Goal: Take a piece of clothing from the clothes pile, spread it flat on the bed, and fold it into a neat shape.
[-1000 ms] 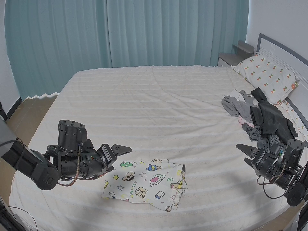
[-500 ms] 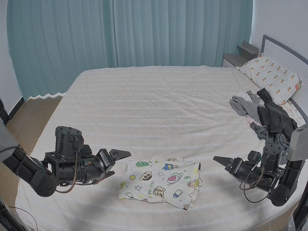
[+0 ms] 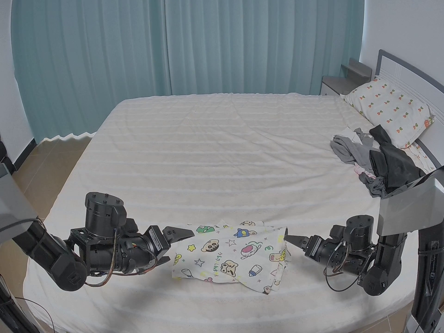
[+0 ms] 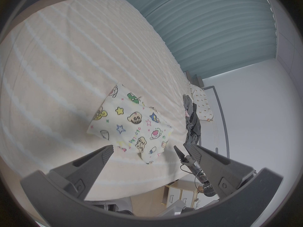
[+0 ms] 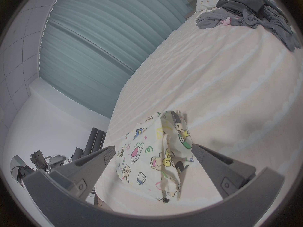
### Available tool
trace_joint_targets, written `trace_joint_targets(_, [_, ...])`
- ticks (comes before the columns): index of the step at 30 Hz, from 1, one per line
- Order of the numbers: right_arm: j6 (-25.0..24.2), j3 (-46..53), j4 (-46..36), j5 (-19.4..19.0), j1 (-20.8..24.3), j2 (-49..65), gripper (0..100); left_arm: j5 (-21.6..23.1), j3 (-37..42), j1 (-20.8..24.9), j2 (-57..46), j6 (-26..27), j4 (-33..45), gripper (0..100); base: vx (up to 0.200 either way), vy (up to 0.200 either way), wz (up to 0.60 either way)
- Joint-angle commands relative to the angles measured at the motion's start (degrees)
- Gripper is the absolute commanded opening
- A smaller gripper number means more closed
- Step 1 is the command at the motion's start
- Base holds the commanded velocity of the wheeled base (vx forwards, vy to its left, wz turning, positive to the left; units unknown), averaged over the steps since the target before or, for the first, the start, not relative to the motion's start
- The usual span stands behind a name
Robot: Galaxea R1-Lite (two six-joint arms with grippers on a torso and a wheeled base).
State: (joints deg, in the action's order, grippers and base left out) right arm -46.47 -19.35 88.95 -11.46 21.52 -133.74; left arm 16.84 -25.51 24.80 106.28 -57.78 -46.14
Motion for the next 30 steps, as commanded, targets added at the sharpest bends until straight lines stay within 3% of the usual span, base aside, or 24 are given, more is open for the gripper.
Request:
trace_joint_targets(1, [0.1,-3.7,-0.7,-0.8,0.1,-1.9,100,-0.1,-0.1,0.1,0.5,0.0,-0.1,100,0.0,0.0,0.0])
trace_joint_targets(7, [1.0,-13.3,-7.7,-0.8,-0.2,-2.8,100,-0.6,-0.1,-0.5,1.7,0.0,-2.2,100,0.0,0.0,0.0])
trace_joint_targets(12, [1.1,-15.4,-9.2,-0.8,-0.2,-2.8,100,-0.4,0.6,-0.8,1.7,-0.3,-4.0,100,0.0,0.0,0.0])
trace_joint_targets(18, [1.1,-20.0,-13.4,-0.8,-0.7,-3.2,100,-0.6,1.0,-0.8,2.4,-0.3,-4.9,100,0.2,0.0,0.0])
trace_joint_targets(30, [3.1,-27.2,-21.4,-0.8,-0.6,-6.5,100,-1.0,1.3,-1.1,3.9,-0.2,-7.9,100,0.0,0.0,0.0])
